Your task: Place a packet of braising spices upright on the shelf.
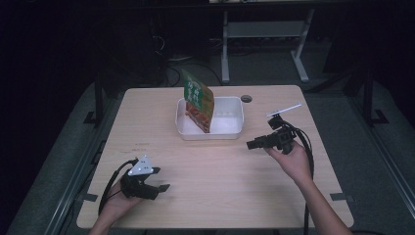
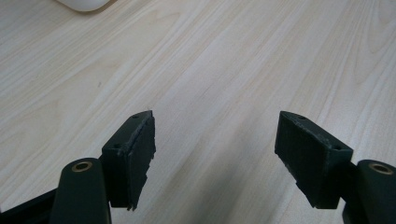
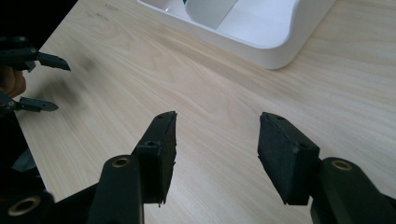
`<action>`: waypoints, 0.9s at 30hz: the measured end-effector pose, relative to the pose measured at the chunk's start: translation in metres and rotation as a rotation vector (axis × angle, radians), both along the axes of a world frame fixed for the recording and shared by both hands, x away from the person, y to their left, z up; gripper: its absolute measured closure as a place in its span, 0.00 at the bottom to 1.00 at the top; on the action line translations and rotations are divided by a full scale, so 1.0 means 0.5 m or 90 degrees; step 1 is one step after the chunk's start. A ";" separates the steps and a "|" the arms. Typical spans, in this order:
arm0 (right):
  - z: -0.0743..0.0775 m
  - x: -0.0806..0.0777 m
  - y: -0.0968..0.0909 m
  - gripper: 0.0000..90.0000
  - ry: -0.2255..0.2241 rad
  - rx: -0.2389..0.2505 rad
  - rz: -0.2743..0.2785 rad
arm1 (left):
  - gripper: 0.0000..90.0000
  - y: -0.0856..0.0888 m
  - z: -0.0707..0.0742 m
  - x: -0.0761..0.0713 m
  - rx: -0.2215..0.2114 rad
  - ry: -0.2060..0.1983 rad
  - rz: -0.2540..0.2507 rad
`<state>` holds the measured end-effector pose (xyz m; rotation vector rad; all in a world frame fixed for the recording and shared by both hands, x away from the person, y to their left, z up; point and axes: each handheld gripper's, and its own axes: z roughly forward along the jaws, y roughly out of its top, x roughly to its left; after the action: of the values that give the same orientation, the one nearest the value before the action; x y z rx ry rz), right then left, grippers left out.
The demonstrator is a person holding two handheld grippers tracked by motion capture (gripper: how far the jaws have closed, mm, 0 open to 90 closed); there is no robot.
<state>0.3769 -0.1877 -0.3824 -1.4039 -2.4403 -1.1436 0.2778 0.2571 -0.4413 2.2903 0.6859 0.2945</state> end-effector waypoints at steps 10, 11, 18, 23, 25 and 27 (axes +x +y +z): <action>-0.014 -0.016 -0.014 0.51 0.002 0.005 -0.005 | 0.31 -0.001 0.000 -0.001 -0.001 -0.001 0.000; -0.015 -0.017 -0.015 0.50 0.002 0.003 -0.004 | 0.31 -0.001 0.000 -0.001 -0.002 0.000 0.000; -0.023 -0.032 -0.022 0.50 0.002 0.002 -0.003 | 0.31 -0.002 -0.001 0.000 -0.001 0.000 -0.001; -0.032 -0.044 -0.031 0.50 0.005 0.006 -0.006 | 0.31 -0.002 -0.001 0.000 -0.001 0.000 -0.001; -0.037 -0.049 -0.035 0.50 0.006 0.009 -0.007 | 0.31 -0.002 -0.001 0.000 0.000 0.000 -0.001; -0.042 -0.053 -0.039 0.50 0.008 0.007 -0.008 | 0.31 -0.003 -0.001 0.000 0.001 0.000 -0.001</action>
<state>0.3505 -0.2070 -0.4035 -1.4203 -2.4161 -1.1456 0.2776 0.2557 -0.4417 2.2921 0.6836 0.2942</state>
